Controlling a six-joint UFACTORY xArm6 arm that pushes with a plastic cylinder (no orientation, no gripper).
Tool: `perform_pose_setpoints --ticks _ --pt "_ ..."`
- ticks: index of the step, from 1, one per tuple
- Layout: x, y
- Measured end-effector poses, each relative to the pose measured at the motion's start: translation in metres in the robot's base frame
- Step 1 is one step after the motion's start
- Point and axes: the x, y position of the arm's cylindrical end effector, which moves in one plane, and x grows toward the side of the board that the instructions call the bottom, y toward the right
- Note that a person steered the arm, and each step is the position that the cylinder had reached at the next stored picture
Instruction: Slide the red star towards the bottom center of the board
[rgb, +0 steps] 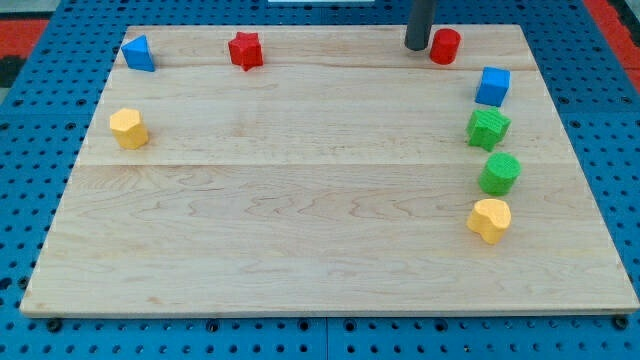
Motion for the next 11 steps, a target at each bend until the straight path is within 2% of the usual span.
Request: perform_pose_setpoints --ticks 1,2,4,5,6,7,9,10,11 --pt "0.001 0.045" --pt "0.001 0.001" --pt "0.084 -0.225" --pt "0.054 -0.327" --pt "0.019 -0.325" --pt "0.013 -0.268" --pt "-0.021 -0.22" --pt "0.039 -0.15" --pt "0.083 -0.156"
